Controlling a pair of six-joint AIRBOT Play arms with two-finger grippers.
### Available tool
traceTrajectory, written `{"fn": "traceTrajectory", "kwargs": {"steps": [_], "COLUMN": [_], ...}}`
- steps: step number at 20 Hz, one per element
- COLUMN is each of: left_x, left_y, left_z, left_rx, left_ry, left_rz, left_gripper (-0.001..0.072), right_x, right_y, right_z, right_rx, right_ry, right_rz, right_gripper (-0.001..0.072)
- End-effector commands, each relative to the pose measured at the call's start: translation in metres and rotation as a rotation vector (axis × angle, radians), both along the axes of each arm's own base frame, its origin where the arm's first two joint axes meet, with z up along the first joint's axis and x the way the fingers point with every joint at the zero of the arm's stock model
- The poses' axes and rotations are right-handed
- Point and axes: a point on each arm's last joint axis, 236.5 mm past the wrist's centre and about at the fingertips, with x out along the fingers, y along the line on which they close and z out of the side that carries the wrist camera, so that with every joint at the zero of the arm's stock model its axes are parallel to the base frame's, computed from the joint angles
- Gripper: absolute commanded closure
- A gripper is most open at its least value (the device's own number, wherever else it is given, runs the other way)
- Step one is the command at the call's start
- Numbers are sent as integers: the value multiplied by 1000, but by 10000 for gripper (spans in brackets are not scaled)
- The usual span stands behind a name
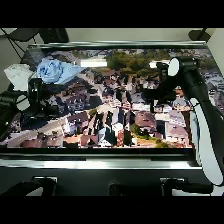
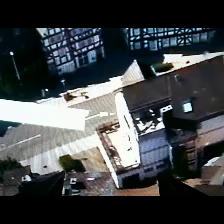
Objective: Fold the shirts.
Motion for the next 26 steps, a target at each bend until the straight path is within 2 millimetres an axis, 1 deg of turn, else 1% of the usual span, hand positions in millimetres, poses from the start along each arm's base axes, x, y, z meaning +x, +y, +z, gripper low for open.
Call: {"fn": "traceTrajectory", "kwargs": {"steps": [1, 19, 20, 22, 25, 26], "left_x": [0, 0, 2, 17, 37, 47], "left_y": [0, 0, 0, -3, -7, -9], "left_z": [0, 0, 1, 6, 15, 19], "left_rx": [0, 0, -1, -11, -24, -31], "left_ry": [-1, -1, -9, -77, -170, -213], "left_rz": [0, 0, -1, -8, -18, -22], "left_gripper": [23, 23, 23, 23, 23, 23], "right_x": [0, 0, 0, 3, 23, 21], "right_y": [0, 0, 0, 1, 5, 5], "right_z": [0, 0, 0, 0, 5, 4], "right_rx": [0, 0, 0, 2, 22, 20], "right_ry": [0, 0, 0, -13, -99, -92], "right_rz": [1, 1, 1, 0, -8, -7], "right_gripper": [179, 180, 180, 179, 179, 179]}}
